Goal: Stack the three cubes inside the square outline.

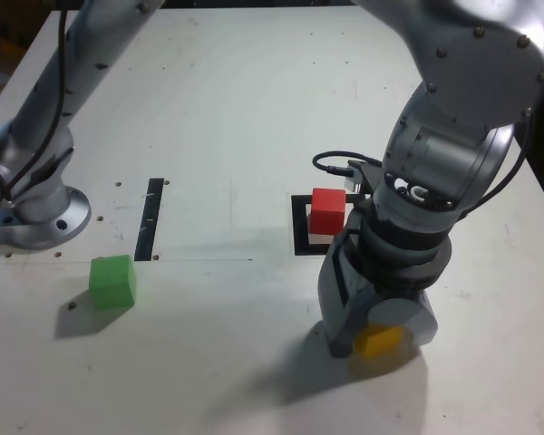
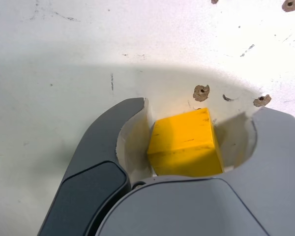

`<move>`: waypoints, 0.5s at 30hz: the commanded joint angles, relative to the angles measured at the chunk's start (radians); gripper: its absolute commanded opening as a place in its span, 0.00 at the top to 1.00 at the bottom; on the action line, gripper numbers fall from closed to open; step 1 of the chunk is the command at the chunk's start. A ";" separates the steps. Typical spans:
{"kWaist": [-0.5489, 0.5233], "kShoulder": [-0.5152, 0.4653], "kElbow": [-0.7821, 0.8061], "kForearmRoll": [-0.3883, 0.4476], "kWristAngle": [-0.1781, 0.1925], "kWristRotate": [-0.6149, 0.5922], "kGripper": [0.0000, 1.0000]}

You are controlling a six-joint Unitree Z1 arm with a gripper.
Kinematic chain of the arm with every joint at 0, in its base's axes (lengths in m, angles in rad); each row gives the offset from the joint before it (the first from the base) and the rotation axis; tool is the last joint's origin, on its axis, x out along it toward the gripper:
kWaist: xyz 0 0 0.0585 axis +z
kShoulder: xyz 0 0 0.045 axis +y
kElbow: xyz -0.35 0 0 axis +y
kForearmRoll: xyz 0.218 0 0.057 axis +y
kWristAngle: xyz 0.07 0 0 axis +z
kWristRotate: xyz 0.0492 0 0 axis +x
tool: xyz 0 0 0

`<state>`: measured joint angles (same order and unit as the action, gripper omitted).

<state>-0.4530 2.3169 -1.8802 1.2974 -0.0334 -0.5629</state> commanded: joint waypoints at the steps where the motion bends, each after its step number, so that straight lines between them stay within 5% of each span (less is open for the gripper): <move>1: 0.003 0.004 0.000 -0.003 -0.001 -0.002 0.57; 15: 0.005 0.007 -0.022 0.005 -0.011 0.001 0.80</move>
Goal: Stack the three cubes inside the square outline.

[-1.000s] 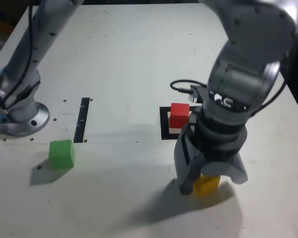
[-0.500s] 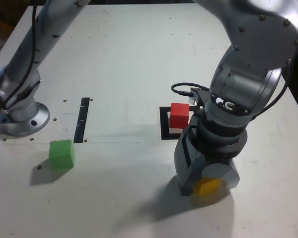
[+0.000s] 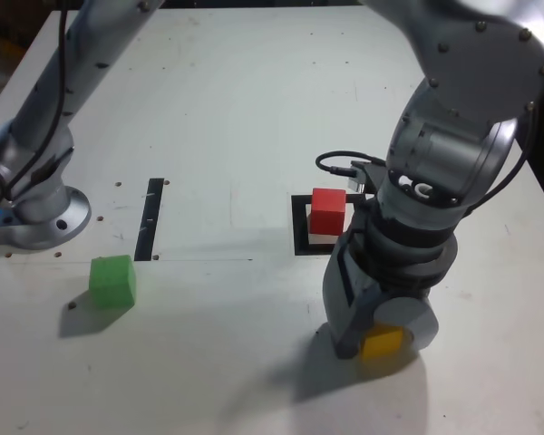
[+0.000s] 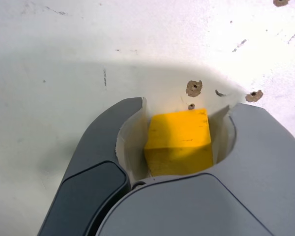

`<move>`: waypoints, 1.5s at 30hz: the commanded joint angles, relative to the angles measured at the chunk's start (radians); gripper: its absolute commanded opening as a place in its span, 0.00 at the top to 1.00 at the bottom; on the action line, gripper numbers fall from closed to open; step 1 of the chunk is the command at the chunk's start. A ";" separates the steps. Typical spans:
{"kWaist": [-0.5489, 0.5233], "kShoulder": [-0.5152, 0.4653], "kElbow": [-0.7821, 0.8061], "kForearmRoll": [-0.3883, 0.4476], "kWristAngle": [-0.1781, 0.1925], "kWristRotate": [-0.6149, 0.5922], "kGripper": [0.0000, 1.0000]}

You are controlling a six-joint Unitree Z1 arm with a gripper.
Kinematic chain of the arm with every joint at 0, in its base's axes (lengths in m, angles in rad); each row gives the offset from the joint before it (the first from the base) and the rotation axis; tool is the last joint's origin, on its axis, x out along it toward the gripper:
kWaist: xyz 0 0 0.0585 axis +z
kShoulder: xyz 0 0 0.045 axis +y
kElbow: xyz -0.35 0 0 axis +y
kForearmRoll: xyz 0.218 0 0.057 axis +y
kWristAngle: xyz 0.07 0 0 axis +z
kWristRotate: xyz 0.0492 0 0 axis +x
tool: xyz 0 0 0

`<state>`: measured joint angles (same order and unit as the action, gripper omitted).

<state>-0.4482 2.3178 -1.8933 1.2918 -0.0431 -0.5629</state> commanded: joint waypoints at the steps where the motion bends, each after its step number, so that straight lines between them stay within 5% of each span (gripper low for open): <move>1: 0.001 0.004 -0.017 0.019 -0.001 0.002 0.80; 7: 0.001 -0.027 -0.079 0.092 0.021 0.042 0.80; 13: 0.020 -0.151 -0.099 0.165 0.114 0.189 0.80; 23: 0.176 -0.376 0.131 0.239 0.202 0.465 0.80; 45: 0.306 -0.260 0.234 0.056 0.135 0.531 0.78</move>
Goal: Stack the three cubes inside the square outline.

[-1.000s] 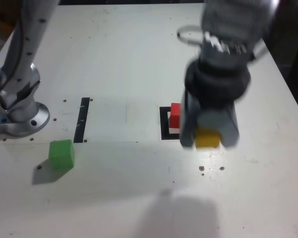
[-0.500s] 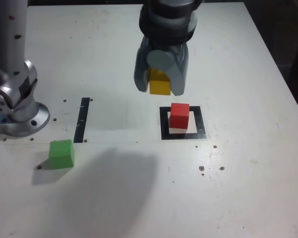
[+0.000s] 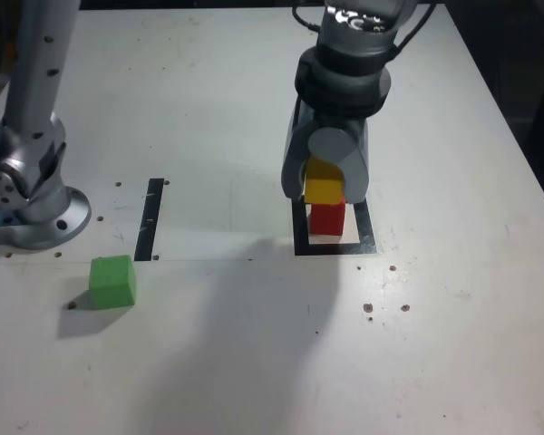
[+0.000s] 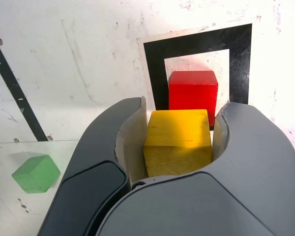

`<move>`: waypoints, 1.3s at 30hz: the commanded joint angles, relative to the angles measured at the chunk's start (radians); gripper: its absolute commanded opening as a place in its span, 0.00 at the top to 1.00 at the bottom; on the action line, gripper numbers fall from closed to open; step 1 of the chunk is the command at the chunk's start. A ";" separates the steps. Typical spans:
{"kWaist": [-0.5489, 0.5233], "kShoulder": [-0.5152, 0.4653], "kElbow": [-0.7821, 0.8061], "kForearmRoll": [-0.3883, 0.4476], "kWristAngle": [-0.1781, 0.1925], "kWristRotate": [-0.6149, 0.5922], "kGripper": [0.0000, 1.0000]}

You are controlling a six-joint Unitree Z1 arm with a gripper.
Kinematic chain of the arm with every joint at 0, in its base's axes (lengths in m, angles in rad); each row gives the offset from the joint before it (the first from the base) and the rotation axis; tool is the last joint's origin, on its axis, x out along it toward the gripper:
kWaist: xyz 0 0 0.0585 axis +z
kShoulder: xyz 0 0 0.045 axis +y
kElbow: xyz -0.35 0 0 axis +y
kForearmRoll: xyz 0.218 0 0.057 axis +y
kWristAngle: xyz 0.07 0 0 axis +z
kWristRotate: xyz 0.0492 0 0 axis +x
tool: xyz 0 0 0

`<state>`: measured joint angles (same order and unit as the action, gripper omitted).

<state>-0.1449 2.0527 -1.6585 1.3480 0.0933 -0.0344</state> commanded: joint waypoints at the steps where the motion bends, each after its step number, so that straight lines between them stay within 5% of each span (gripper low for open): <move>1: 0.004 0.007 0.000 0.000 -0.002 0.005 0.78; 22: 0.027 0.053 0.000 -0.037 -0.009 0.035 0.71; 34: 0.027 0.053 -0.002 -0.047 0.005 0.032 0.44; 39: 0.029 0.052 0.002 -0.033 0.019 0.016 0.14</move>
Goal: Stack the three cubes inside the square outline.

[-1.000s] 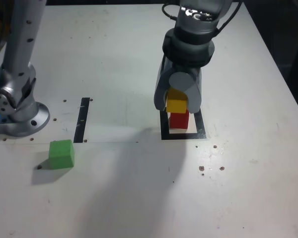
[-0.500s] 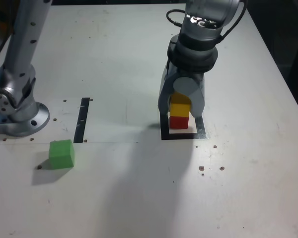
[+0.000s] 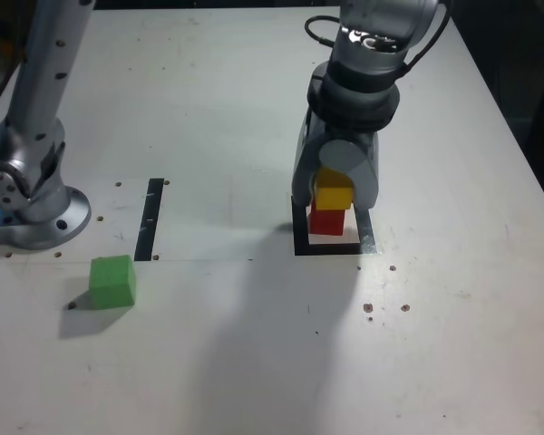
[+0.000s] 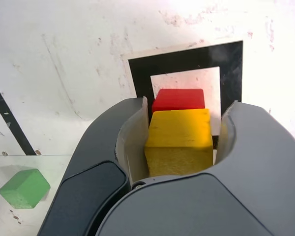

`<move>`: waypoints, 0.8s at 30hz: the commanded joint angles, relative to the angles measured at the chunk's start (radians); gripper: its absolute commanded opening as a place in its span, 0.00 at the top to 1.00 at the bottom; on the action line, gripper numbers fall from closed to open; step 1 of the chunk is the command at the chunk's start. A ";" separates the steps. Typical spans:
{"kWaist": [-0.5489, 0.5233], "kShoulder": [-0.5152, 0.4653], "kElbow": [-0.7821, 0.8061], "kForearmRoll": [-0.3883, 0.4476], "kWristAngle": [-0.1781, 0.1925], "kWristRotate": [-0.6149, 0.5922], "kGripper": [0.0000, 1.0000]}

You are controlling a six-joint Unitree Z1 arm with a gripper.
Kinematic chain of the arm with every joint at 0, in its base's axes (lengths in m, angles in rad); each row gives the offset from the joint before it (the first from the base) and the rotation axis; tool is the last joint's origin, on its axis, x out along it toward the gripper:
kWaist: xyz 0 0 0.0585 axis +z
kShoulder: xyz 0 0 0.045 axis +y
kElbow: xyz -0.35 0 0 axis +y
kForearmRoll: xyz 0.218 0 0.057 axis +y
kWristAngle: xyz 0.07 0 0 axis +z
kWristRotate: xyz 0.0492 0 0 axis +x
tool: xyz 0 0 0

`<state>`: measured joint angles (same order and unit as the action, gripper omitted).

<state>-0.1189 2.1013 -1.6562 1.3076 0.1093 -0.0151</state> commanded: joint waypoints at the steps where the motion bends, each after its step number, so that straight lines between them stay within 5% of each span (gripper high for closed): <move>1: 0.003 0.003 0.000 0.010 0.003 -0.005 0.09; 4: 0.004 -0.005 0.001 0.019 0.004 -0.009 0.01; 13: 0.003 -0.064 -0.002 0.081 0.005 -0.002 0.01; 24: -0.069 -0.275 0.112 0.151 0.022 0.079 0.01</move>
<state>-0.1809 1.8534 -1.5697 1.4566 0.1296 0.0619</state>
